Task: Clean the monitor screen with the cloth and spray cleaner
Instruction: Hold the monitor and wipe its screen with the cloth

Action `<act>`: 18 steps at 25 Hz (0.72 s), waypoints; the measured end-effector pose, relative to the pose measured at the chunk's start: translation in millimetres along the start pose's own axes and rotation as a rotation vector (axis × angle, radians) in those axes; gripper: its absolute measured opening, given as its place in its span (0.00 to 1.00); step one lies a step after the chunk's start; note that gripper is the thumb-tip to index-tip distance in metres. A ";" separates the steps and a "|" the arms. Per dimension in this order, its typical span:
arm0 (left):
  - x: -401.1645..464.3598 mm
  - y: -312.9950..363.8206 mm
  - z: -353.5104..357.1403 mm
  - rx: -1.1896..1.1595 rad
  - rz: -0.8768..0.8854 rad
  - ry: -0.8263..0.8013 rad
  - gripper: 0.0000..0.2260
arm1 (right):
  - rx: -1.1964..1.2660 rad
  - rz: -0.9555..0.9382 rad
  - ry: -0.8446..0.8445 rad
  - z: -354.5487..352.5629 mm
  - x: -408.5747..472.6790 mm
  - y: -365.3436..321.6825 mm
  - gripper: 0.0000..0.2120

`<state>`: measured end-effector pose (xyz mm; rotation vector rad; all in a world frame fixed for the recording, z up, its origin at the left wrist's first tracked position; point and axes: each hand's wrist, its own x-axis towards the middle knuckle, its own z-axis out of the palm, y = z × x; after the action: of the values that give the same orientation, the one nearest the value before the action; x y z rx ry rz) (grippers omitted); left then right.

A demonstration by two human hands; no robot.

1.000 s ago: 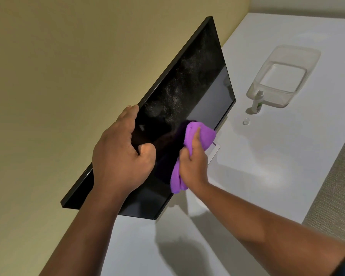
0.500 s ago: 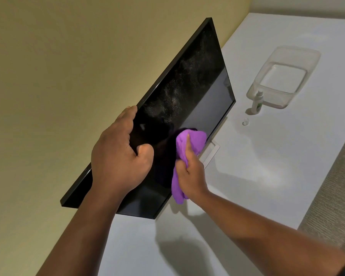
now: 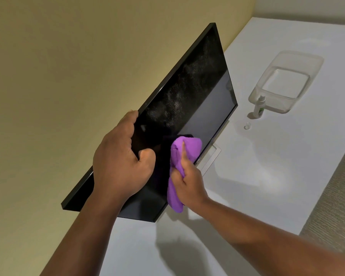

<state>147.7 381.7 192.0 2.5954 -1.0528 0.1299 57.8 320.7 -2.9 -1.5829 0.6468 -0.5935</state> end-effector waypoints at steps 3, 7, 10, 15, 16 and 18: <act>0.8 0.8 1.3 -0.004 -0.002 -0.015 0.37 | -0.040 0.263 0.156 -22.6 27.8 8.5 0.33; 0.9 -1.3 2.1 -0.034 -0.012 0.005 0.37 | 0.137 0.036 0.195 2.0 46.4 -31.2 0.36; -0.7 1.2 0.3 -0.035 0.000 -0.003 0.37 | 0.059 -0.145 -0.011 19.2 1.1 -20.6 0.37; 0.0 2.3 -2.0 -0.082 -0.026 -0.021 0.38 | 0.114 0.254 0.196 -12.3 32.4 -5.0 0.33; 0.3 2.0 -2.0 -0.090 -0.029 -0.018 0.37 | 0.133 0.199 0.219 -7.3 39.5 -15.7 0.34; 0.7 3.5 -3.0 -0.097 -0.034 -0.017 0.37 | 0.141 -0.011 0.137 14.3 35.6 -36.9 0.37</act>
<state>145.9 379.9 195.9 2.5294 -0.9952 0.0475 95.5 308.7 32.5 -1.4234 0.6835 -0.7453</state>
